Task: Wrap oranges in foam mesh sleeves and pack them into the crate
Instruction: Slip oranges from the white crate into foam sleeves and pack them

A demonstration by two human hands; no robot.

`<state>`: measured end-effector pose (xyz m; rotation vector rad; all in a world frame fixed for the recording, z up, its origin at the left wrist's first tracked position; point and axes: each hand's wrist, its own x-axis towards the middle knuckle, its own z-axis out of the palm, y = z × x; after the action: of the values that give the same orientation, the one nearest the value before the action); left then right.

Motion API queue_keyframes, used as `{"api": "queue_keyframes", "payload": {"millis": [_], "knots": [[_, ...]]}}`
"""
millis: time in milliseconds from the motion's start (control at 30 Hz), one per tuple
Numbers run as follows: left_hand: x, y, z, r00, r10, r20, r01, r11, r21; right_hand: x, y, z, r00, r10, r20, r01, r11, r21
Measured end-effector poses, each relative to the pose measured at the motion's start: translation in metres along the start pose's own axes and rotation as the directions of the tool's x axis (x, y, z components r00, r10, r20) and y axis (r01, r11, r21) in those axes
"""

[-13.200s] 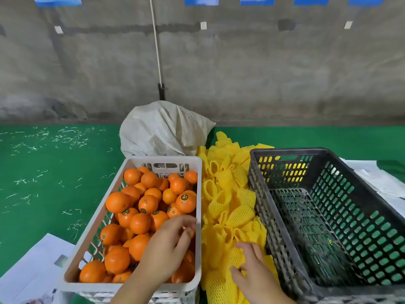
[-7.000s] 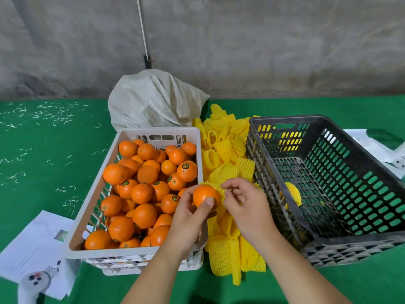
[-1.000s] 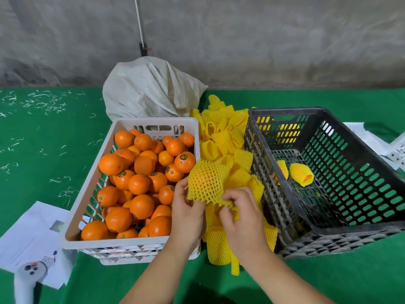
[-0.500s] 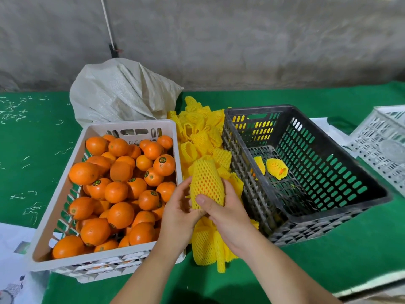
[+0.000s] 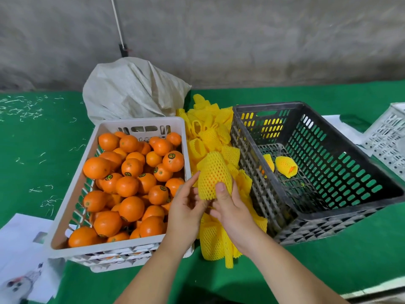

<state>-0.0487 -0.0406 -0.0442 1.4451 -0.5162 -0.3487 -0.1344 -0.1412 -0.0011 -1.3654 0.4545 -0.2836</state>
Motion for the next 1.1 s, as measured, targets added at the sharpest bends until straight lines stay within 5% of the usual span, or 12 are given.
{"api": "queue_keyframes", "payload": {"millis": [200, 400, 600, 800, 867, 933, 1033, 1100], "knots": [[0.002, 0.002, 0.0, 0.999, -0.034, 0.024, 0.033, 0.999, 0.018, -0.004, -0.012, -0.009, 0.993, -0.116, 0.011, 0.114, 0.949, -0.294], [0.0, 0.01, 0.0, 0.979, -0.05, 0.197, 0.057, 0.998, -0.027, -0.005, -0.007, -0.01, 0.956, -0.294, -0.016, 0.242, 0.814, -0.527], [0.008, 0.031, 0.007, 0.939, -0.149, 0.31, 0.162, 0.987, -0.017, 0.015, -0.016, -0.052, 0.918, -0.382, -0.105, 0.253, 0.768, -0.588], [0.031, 0.069, 0.054, 0.835, -0.061, 0.546, -0.017, 0.99, 0.136, 0.022, -0.036, -0.081, 0.768, -0.528, -0.363, 0.31, 0.802, -0.511], [0.037, 0.065, 0.056, 0.818, -0.006, 0.575, -0.173, 0.951, 0.256, 0.027, -0.045, -0.104, 0.69, -0.578, -0.436, 0.229, 0.746, -0.626], [0.043, 0.052, 0.044, 0.877, 0.03, 0.48, -0.214, 0.918, 0.333, 0.031, -0.047, -0.132, 0.672, -0.535, -0.511, 0.067, 0.732, -0.678], [0.072, 0.035, 0.01, 0.997, -0.027, 0.072, 0.004, 0.956, 0.294, 0.03, -0.039, -0.154, 0.773, -0.231, -0.592, -0.277, 0.717, -0.64], [0.096, 0.023, -0.015, 0.997, 0.014, -0.08, 0.024, 0.891, 0.453, 0.03, -0.032, -0.149, 0.857, -0.235, -0.459, -0.243, 0.602, -0.761]]}}
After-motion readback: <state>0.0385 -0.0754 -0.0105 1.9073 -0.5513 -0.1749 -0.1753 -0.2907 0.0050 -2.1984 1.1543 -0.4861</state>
